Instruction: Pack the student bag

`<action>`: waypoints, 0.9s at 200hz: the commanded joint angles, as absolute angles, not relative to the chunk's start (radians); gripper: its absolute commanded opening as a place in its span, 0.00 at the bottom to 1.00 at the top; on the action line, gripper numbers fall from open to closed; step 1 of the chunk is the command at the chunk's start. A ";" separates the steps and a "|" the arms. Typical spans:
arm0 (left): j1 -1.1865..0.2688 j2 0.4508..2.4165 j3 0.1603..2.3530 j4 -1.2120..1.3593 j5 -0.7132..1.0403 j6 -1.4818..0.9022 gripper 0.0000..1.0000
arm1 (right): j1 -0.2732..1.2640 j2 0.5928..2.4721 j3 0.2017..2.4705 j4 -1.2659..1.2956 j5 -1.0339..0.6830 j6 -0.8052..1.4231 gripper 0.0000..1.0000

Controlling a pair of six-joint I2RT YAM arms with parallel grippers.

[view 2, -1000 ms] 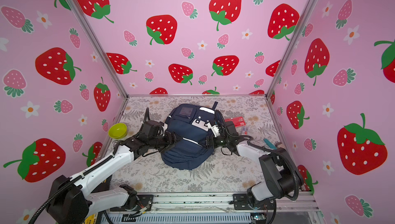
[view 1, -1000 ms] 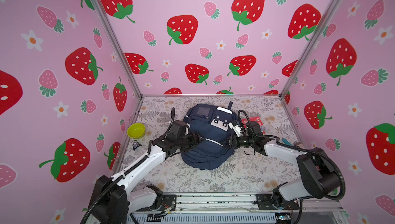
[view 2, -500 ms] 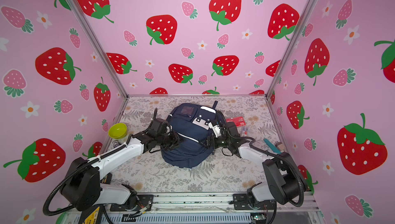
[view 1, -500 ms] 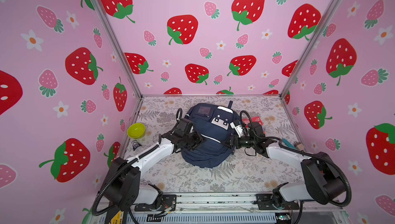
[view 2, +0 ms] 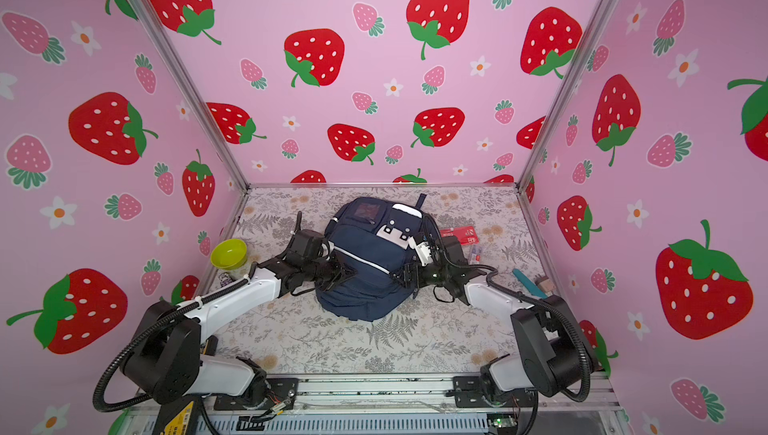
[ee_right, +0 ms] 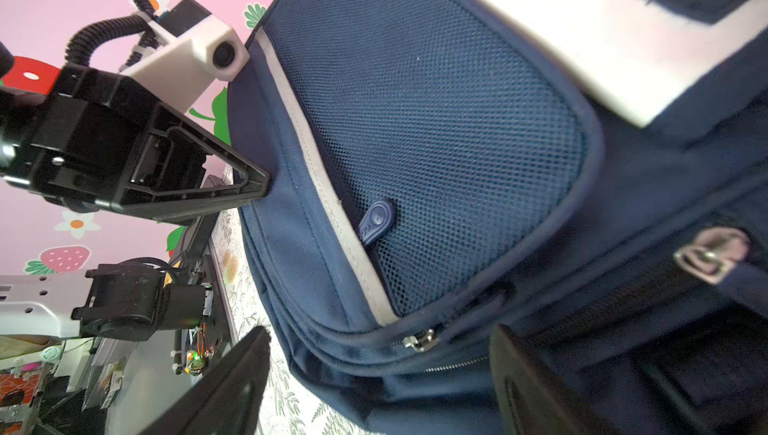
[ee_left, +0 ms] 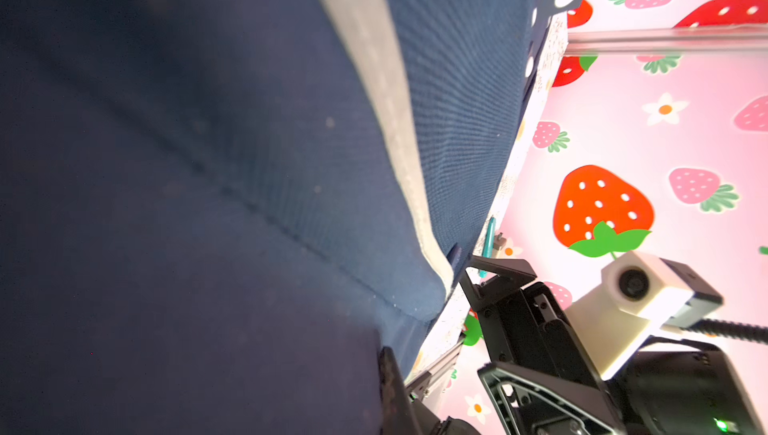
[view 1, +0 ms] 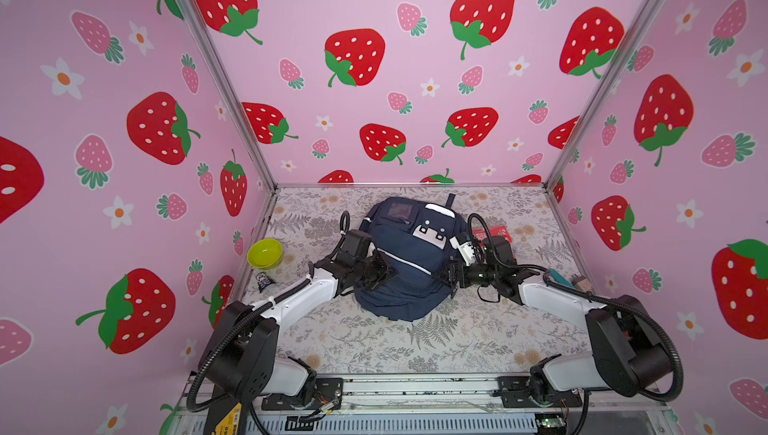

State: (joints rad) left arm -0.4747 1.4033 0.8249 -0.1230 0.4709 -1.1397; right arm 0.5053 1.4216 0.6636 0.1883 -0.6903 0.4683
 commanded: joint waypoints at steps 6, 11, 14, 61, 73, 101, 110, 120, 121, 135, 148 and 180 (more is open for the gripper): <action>-0.472 1.351 0.793 0.044 0.513 -1.245 0.00 | 0.496 1.466 0.732 0.178 -0.702 0.421 0.85; -0.472 1.346 0.784 0.070 0.517 -1.267 0.00 | 0.496 1.476 0.741 0.179 -0.702 0.417 0.86; -0.472 1.343 0.779 0.085 0.520 -1.280 0.00 | 0.494 1.484 0.746 0.179 -0.703 0.415 0.86; -0.464 1.295 0.714 0.234 0.502 -1.413 0.00 | 0.488 1.623 0.802 0.210 -0.778 0.417 0.83; -0.463 1.290 0.690 0.302 0.495 -1.457 0.00 | 0.492 1.621 0.778 0.250 -0.821 0.441 0.82; -0.471 1.296 0.674 0.357 0.476 -1.491 0.00 | 0.523 1.536 0.707 0.294 -0.890 0.468 0.82; -0.472 1.302 0.668 0.373 0.471 -1.501 0.00 | 0.533 1.502 0.687 0.298 -0.904 0.469 0.81; -0.472 1.308 0.658 0.399 0.469 -1.521 0.00 | 0.542 1.474 0.670 0.297 -0.908 0.472 0.80; -0.472 1.307 0.657 0.402 0.469 -1.523 0.00 | 0.543 1.472 0.669 0.297 -0.909 0.473 0.80; -0.472 1.314 0.645 0.440 0.466 -1.547 0.00 | 0.556 1.459 0.660 0.285 -0.906 0.474 0.78; -0.474 1.312 0.644 0.443 0.462 -1.550 0.00 | 0.568 1.459 0.655 0.279 -0.892 0.474 0.75; -0.474 1.288 0.643 0.410 0.449 -1.542 0.00 | 0.591 1.470 0.647 0.284 -0.833 0.479 0.69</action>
State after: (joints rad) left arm -0.4706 1.3151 0.6289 0.3092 0.4763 -1.5066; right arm 0.5499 1.4773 0.6601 0.2703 -0.7998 0.4770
